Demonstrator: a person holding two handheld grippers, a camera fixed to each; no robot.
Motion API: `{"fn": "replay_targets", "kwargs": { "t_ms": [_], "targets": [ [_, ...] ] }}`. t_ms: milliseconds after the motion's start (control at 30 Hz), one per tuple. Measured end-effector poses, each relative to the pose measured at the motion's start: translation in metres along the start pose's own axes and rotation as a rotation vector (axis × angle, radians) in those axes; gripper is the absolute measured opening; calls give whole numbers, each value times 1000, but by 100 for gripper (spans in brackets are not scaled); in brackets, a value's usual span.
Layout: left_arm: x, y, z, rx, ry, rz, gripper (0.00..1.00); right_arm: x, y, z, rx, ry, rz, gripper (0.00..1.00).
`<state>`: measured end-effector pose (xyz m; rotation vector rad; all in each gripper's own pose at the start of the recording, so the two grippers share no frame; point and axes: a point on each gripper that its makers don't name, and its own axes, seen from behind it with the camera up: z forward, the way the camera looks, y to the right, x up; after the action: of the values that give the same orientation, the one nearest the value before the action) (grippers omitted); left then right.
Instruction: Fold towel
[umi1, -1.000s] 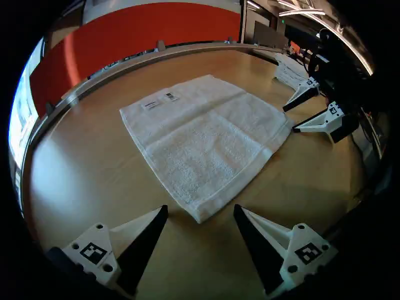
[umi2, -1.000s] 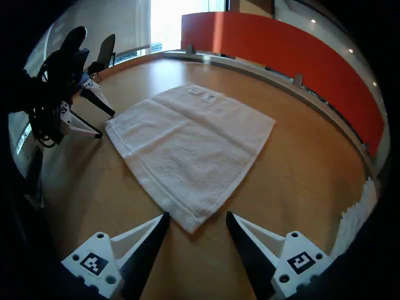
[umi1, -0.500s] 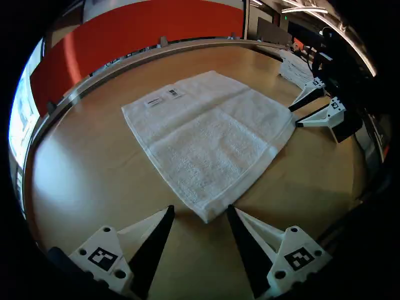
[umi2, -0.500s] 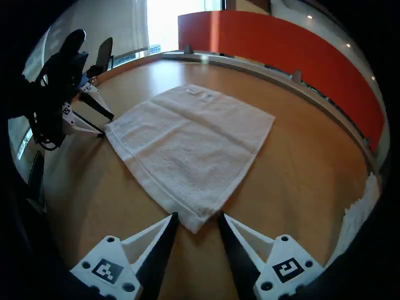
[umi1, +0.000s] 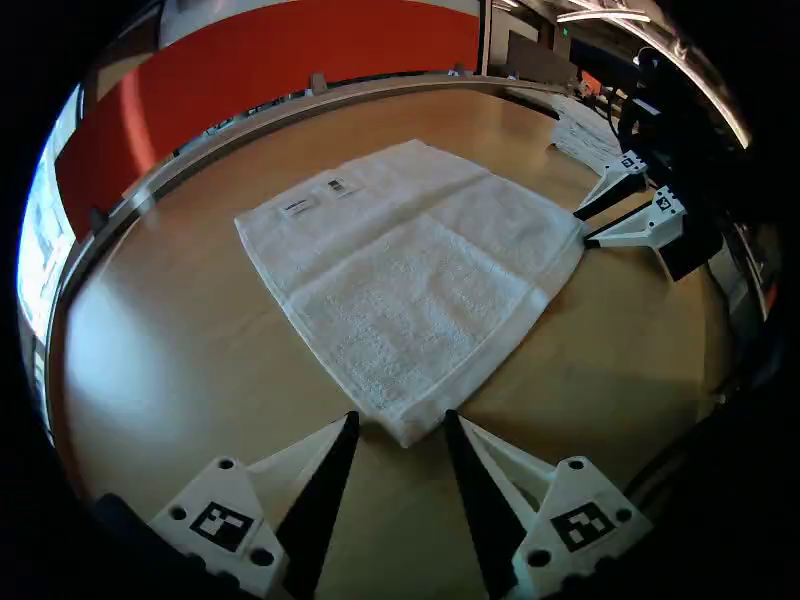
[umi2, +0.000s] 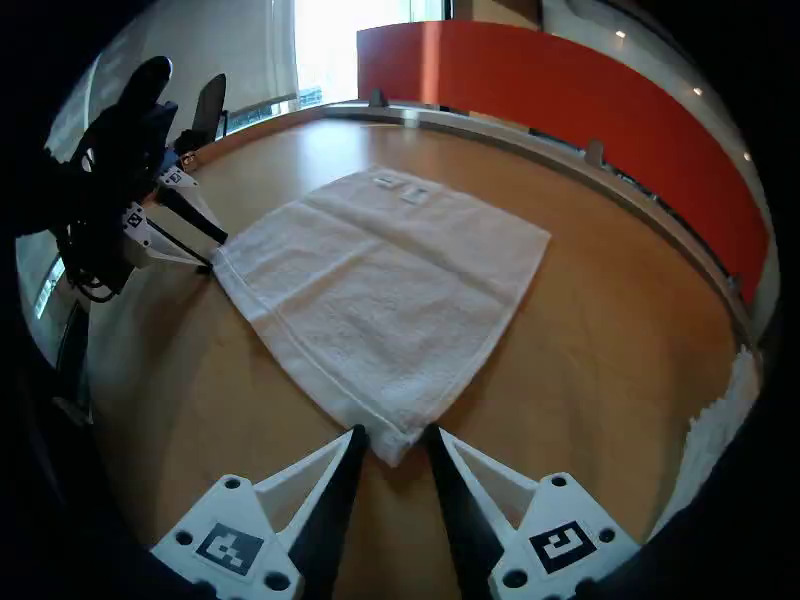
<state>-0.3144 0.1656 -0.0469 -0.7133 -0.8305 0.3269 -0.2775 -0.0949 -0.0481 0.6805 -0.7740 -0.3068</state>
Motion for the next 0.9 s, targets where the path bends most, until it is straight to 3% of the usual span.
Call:
{"fn": "replay_targets", "kwargs": {
  "t_ms": [167,233,300,500,900],
  "targets": [
    [1,4,0,-6,-1,5,48,0,-1,0,2,0,0,29],
    [1,4,0,-3,-1,2,32,0,-2,0,4,-1,0,23],
    [1,4,0,1,0,-3,23,0,-3,0,6,-2,0,21],
    [2,3,-1,7,0,-29,17,0,-7,-3,21,-7,0,15],
    [2,9,-11,0,3,-66,16,12,-7,-14,9,22,17,15]
  ]
}}
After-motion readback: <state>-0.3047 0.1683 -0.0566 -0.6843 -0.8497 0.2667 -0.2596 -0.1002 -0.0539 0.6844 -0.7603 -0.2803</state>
